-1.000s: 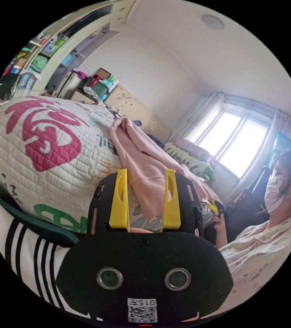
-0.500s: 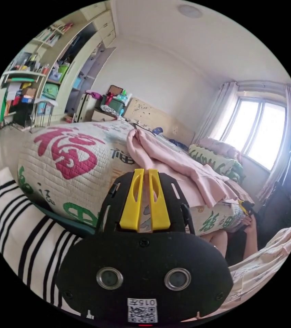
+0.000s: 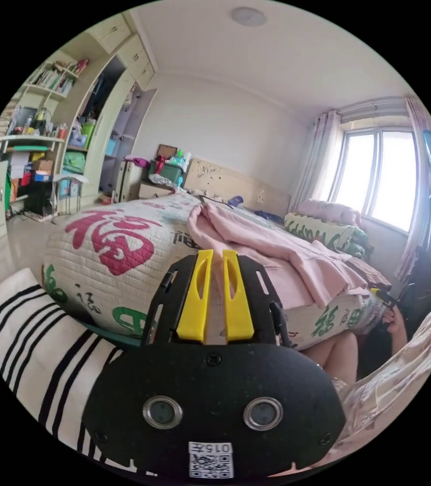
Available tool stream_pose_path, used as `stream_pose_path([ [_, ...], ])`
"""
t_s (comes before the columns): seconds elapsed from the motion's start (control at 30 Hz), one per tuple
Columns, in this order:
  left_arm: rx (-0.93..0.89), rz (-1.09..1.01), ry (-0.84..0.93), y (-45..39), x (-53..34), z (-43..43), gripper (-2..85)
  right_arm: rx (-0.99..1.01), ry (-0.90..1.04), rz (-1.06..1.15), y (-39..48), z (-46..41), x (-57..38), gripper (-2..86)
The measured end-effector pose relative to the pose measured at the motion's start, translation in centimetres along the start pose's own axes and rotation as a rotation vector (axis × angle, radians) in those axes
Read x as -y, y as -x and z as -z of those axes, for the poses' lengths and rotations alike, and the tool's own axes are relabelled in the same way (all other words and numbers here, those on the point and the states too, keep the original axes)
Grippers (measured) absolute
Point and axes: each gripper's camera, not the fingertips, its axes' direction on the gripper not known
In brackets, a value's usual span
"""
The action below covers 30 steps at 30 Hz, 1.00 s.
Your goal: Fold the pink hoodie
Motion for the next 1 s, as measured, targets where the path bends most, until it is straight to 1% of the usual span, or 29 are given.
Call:
stream_pose_path([
  [0.03,0.071,-0.020,-0.059,-0.3,-0.5,1.1,0.1,-0.032,-0.047,0.015,-0.2,1.2,-0.9,1.7],
  [0.07,0.127,-0.064,-0.111,-0.8,-0.8,2.1,0.3,-0.021,-0.080,0.078,0.3,2.1,-1.6,3.6],
  [0.1,0.136,-0.097,-0.126,-1.1,-0.7,2.5,0.4,-0.009,-0.090,0.114,0.8,2.4,-1.9,4.4],
  [0.13,0.118,-0.180,-0.132,-1.9,-0.2,2.8,1.3,0.005,-0.098,0.188,1.9,2.5,-2.0,5.9],
  [0.2,0.032,-0.317,-0.093,-3.3,1.0,2.3,3.9,0.005,-0.109,0.316,4.2,2.0,-1.9,6.3],
  [0.27,-0.115,-0.521,0.006,-5.7,2.5,0.2,8.1,0.019,-0.133,0.492,7.8,0.1,-1.4,6.5],
  [0.3,-0.148,-0.576,0.030,-6.4,2.7,-0.4,8.4,0.027,-0.129,0.537,8.7,-0.6,-1.2,6.5],
  [0.37,-0.205,-0.764,0.126,-8.6,3.2,-3.4,9.3,0.084,-0.080,0.744,12.0,-3.8,-0.8,8.2],
  [0.47,-0.242,-0.901,0.233,-10.4,3.5,-6.7,9.4,0.137,0.034,0.898,14.6,-8.6,-0.2,10.2],
  [0.6,-0.219,-0.995,0.278,-10.6,3.8,-9.1,8.9,0.167,0.111,0.952,15.4,-13.0,0.6,10.7],
  [0.67,-0.240,-1.060,0.358,-10.6,3.7,-10.7,8.8,0.119,0.186,0.957,15.3,-15.9,1.0,10.3],
  [0.77,-0.279,-1.093,0.379,-10.2,3.9,-11.3,8.5,0.081,0.251,0.964,15.4,-18.9,0.7,8.9],
  [1.0,-0.341,-1.114,0.456,-8.7,3.6,-12.3,8.9,0.092,0.289,0.972,15.4,-21.9,-0.8,6.8],
])
